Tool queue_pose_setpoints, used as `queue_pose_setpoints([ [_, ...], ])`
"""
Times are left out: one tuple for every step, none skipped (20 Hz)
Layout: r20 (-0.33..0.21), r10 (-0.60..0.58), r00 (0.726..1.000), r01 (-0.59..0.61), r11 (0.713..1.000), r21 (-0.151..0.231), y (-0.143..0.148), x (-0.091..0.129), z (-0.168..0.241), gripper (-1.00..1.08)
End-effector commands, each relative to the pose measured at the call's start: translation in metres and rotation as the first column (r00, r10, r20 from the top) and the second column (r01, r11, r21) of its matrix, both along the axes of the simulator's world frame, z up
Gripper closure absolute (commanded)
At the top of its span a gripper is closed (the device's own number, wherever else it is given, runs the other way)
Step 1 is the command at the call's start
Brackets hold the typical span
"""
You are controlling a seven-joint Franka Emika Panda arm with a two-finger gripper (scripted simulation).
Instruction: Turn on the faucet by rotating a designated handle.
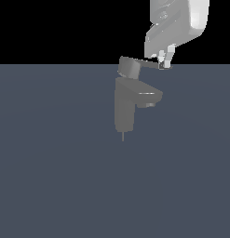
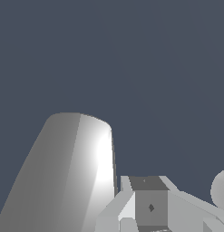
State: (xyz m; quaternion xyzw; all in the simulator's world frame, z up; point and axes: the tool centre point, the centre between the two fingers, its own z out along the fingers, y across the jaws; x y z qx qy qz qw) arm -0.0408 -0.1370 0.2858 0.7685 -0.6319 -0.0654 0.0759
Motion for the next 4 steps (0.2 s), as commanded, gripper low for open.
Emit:
queue_pose_setpoints([
  [0.003, -0.026, 1.0, 0.026, 1.0, -0.005, -0.021, 0.0046, -0.0012, 1.08],
  [0.004, -0.027, 1.0, 0.027, 1.0, -0.005, -0.0235, 0.0071, -0.0014, 1.08],
  [0.004, -0.028, 1.0, 0.028, 1.0, -0.005, -0.0259, 0.0096, -0.0017, 1.08],
  [0.004, -0.028, 1.0, 0.028, 1.0, -0.005, -0.0259, 0.0096, -0.0017, 1.08],
])
